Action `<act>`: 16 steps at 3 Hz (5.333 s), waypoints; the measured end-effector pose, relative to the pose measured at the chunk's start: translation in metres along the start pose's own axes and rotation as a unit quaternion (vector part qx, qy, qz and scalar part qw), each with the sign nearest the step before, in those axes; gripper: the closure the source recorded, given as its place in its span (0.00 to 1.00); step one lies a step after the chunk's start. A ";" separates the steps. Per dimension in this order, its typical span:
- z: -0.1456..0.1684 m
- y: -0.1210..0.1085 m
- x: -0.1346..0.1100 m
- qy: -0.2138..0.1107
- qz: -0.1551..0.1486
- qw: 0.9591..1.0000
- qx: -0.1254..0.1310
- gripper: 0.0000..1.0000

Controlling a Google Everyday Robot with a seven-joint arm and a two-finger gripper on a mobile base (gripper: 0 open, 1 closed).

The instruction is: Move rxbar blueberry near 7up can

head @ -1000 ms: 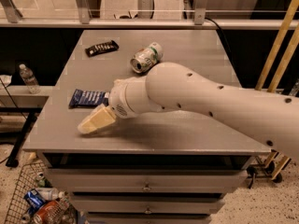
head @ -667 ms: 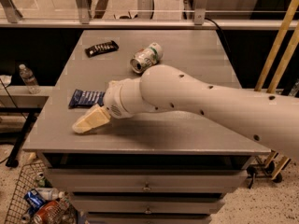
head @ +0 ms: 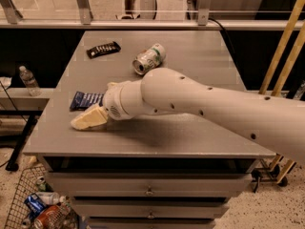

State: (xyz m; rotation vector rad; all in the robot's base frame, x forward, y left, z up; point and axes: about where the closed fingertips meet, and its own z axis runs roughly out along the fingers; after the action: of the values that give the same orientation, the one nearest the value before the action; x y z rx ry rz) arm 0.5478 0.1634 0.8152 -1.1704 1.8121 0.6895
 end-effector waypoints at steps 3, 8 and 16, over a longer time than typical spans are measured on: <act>-0.003 0.000 -0.005 0.000 0.000 1.000 0.000 1.00; -0.108 -0.061 0.000 -0.016 -0.012 0.999 0.046 1.00; -0.175 -0.177 0.052 0.046 0.057 0.984 0.163 1.00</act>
Offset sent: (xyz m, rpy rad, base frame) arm 0.0036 0.0058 -0.0057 0.0606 0.0483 0.0388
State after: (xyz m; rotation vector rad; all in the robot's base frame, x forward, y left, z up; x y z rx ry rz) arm 0.6365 -0.0717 0.8542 -0.8988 1.9927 0.3851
